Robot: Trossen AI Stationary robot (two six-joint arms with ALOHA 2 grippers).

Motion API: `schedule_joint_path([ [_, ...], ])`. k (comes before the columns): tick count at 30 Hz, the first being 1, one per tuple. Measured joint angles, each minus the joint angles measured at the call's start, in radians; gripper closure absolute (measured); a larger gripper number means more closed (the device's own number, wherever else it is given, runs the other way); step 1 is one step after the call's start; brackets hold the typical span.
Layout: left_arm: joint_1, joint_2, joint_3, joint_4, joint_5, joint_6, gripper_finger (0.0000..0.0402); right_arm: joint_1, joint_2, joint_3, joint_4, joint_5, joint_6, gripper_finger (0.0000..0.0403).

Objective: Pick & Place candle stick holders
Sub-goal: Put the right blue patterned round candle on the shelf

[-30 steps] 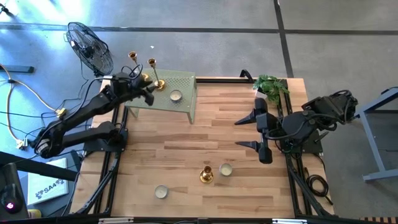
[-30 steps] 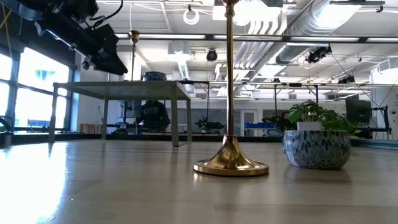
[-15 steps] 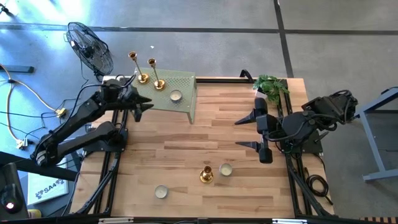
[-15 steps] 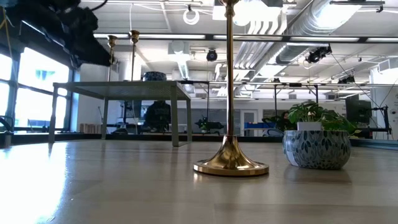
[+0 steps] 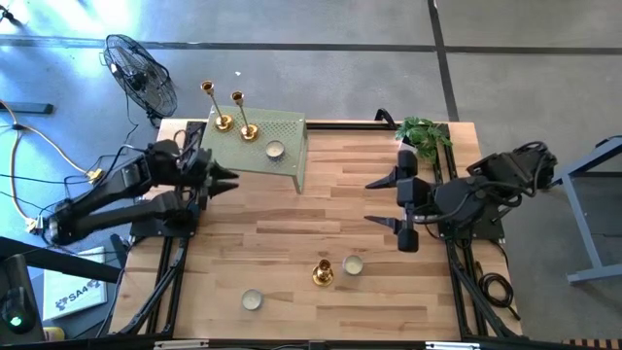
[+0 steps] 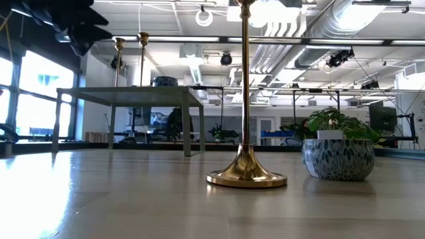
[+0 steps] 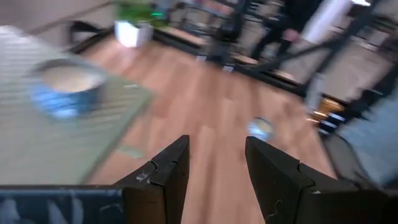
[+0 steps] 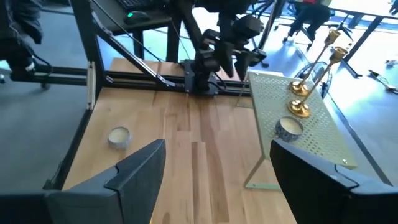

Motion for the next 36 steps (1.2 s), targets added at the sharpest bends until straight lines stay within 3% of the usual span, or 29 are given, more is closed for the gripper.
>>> schedule_joint_path([
  [5, -0.204, 0.034, 0.0, 0.066, -0.058, -0.022, 0.0247, 0.0, 0.014, 0.0, -0.031, 0.008, 0.028, 0.0118],
  [10, -0.354, 0.063, 0.0, 0.068, -0.219, -0.023, 0.0247, -0.013, 0.019, 0.0, -0.175, 0.105, 0.267, 0.0118],
  [14, -0.427, 0.093, 0.0, 0.068, -0.267, -0.023, 0.0247, -0.018, 0.022, 0.0, -0.308, 0.112, 0.446, 0.0118],
  [20, -0.482, 0.129, 0.0, 0.068, -0.269, -0.027, 0.0247, -0.011, 0.046, 0.0, -0.356, 0.092, 0.579, 0.0118],
  [26, -0.482, 0.136, 0.0, 0.068, -0.264, -0.06, 0.0247, -0.007, 0.046, -0.007, -0.554, -0.111, 0.969, 0.0118],
  [36, -0.482, 0.136, 0.0, 0.066, -0.241, -0.068, 0.0247, -0.031, -0.004, -0.355, -0.416, -0.24, 1.176, 0.0118],
])
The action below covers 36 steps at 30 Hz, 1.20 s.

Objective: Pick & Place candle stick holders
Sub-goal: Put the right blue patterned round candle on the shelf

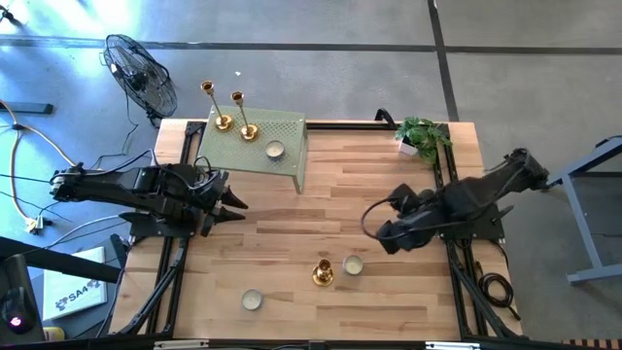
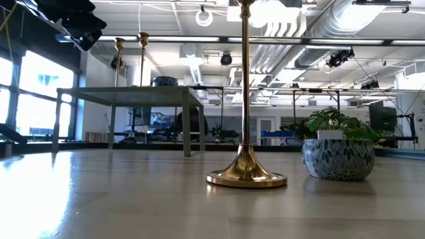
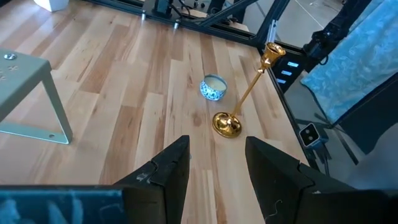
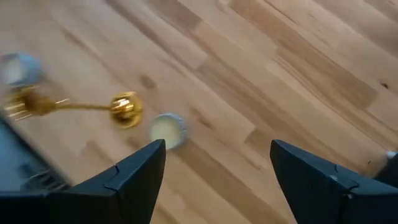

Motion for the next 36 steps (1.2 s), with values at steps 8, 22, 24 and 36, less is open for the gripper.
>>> schedule_joint_path([
  [8, 0.0, 0.0, 0.0, -0.008, -0.003, 0.0, 0.0247, -0.048, -0.004, -0.274, 0.319, -0.125, -0.008, 0.0118],
  [22, 0.0, 0.0, 0.0, -0.008, -0.003, 0.0, 0.0247, -0.115, -0.004, -0.58, 0.814, -0.381, -0.016, 0.0118],
  [24, 0.0, 0.0, 0.0, -0.008, -0.003, 0.0, 0.0247, -0.105, -0.004, -0.599, 0.835, -0.396, -0.016, 0.0118],
  [36, 0.001, 0.0, 0.0, -0.007, -0.055, 0.0, 0.0247, -0.085, 0.045, -0.609, 0.948, -0.455, -0.073, 0.0118],
])
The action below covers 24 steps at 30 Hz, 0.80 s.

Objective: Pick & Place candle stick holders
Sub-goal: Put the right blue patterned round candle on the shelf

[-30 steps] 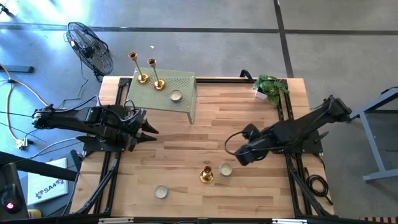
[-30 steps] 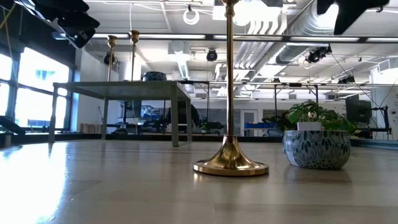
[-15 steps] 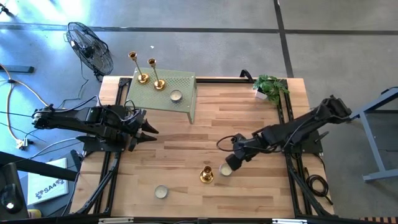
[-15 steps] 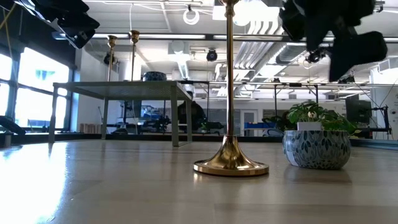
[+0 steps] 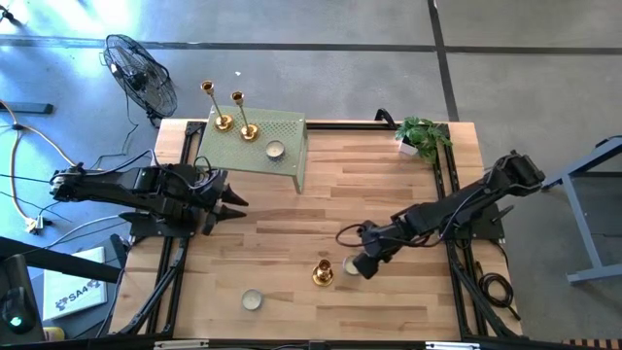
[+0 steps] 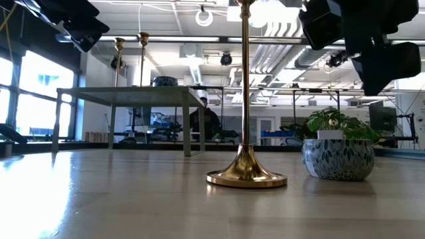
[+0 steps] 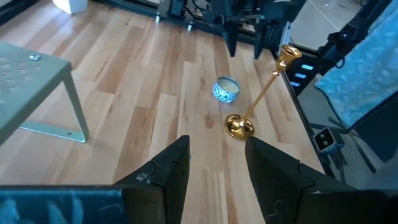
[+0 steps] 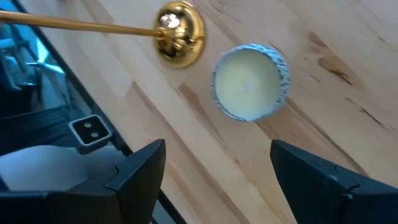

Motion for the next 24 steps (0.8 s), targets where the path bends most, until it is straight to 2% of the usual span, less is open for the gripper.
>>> schedule_joint_path([
  [15, 0.0, 0.0, 0.0, -0.001, 0.022, -0.036, 0.0247, 0.015, 0.0, 0.0, 0.064, 0.079, -0.003, 0.0118],
  [24, 0.0, 0.0, 0.0, -0.001, 0.049, -0.042, 0.0247, -0.001, -0.003, 0.0, 0.069, 0.046, -0.008, 0.0118],
])
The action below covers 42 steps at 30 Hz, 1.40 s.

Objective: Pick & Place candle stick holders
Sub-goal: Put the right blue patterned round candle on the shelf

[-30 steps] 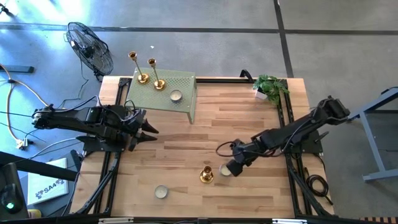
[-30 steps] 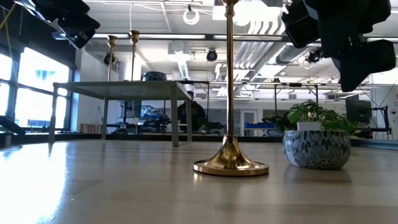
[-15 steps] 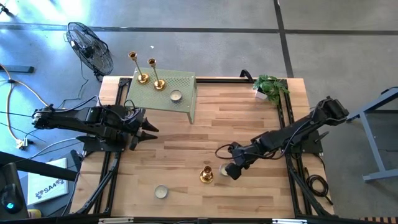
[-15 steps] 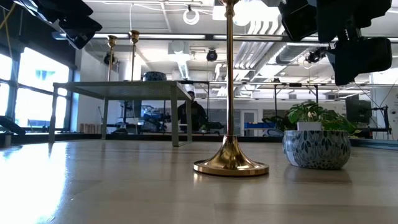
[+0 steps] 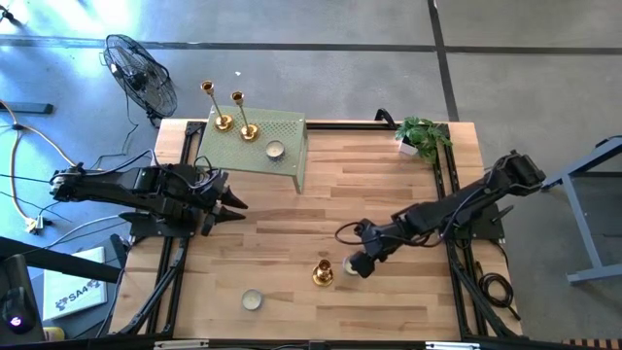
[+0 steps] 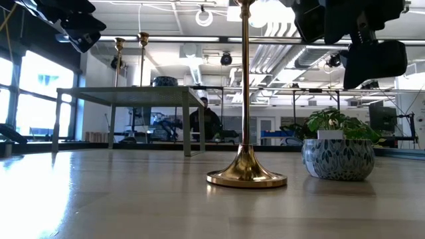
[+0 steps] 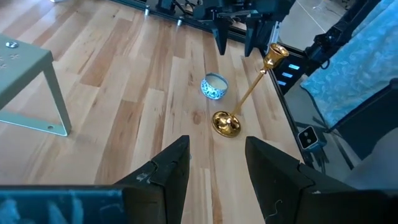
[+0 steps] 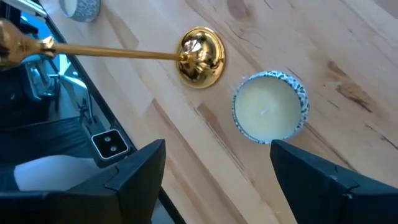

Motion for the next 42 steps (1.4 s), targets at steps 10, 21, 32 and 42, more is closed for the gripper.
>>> schedule_joint_path([
  [10, 0.0, 0.0, 0.0, -0.009, 0.0, -0.01, 0.0247, -0.001, 0.0, 0.0, -0.007, 0.006, -0.017, 0.0118],
  [21, 0.0, 0.0, 0.0, -0.037, -0.004, -0.018, 0.0247, 0.0, 0.0, 0.0, -0.006, 0.027, -0.036, 0.0118],
  [32, 0.0, 0.0, 0.0, -0.038, -0.009, -0.018, 0.0247, -0.001, 0.0, 0.0, -0.016, 0.044, -0.025, 0.0118],
  [42, 0.0, 0.0, 0.0, -0.055, -0.053, -0.018, 0.0247, -0.001, 0.0, 0.0, -0.024, 0.05, -0.027, 0.0117],
])
